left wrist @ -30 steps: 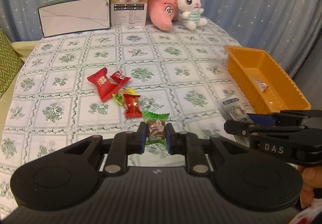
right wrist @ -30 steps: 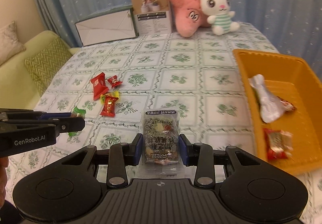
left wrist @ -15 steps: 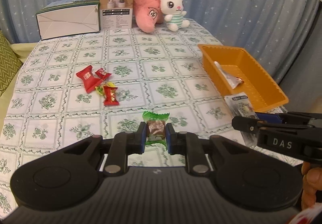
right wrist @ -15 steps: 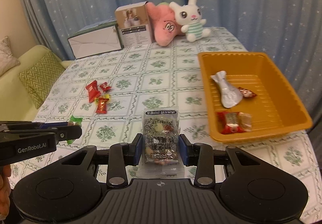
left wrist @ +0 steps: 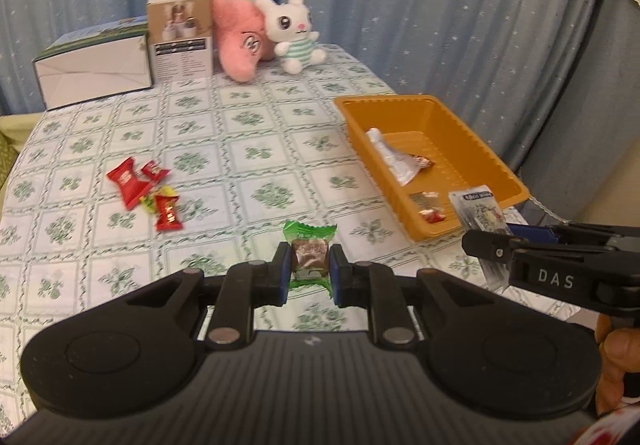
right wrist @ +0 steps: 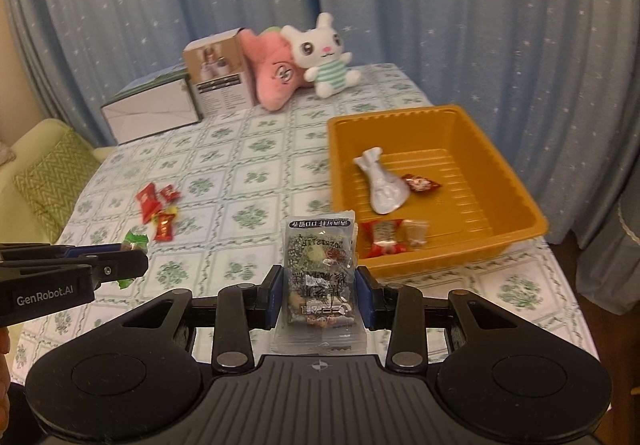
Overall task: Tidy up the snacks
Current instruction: 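Carry both snacks over the orange tray and open both grippers to drop them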
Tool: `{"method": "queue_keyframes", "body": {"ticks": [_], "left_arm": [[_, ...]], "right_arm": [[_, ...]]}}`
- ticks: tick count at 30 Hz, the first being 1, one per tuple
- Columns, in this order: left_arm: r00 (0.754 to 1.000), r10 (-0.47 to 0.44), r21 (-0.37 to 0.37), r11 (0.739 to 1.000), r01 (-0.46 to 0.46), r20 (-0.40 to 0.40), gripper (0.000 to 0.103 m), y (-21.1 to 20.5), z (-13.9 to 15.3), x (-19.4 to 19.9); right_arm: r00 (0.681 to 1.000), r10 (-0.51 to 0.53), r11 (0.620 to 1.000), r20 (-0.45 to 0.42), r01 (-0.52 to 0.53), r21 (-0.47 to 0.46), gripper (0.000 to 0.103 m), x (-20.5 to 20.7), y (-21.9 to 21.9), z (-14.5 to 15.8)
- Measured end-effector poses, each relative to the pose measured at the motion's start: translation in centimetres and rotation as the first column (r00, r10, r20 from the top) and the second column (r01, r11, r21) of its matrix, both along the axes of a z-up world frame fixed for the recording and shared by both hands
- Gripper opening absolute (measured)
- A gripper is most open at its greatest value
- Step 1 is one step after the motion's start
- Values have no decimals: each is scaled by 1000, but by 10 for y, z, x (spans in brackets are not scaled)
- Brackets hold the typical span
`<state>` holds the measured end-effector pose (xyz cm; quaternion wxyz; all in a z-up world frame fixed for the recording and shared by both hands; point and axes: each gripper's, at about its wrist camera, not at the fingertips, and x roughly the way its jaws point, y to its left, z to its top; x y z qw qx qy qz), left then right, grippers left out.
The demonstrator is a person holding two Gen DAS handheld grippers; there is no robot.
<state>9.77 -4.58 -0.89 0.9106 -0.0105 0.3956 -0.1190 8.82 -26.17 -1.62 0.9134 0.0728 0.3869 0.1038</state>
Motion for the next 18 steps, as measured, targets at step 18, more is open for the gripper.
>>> {"method": "queue_keyframes", "body": {"ticks": [18], "left_arm": [[994, -106, -14, 994, 106, 1, 18, -60, 4, 16]], "right_arm": [[993, -116, 993, 6, 116, 13, 38, 0, -59, 3]]}}
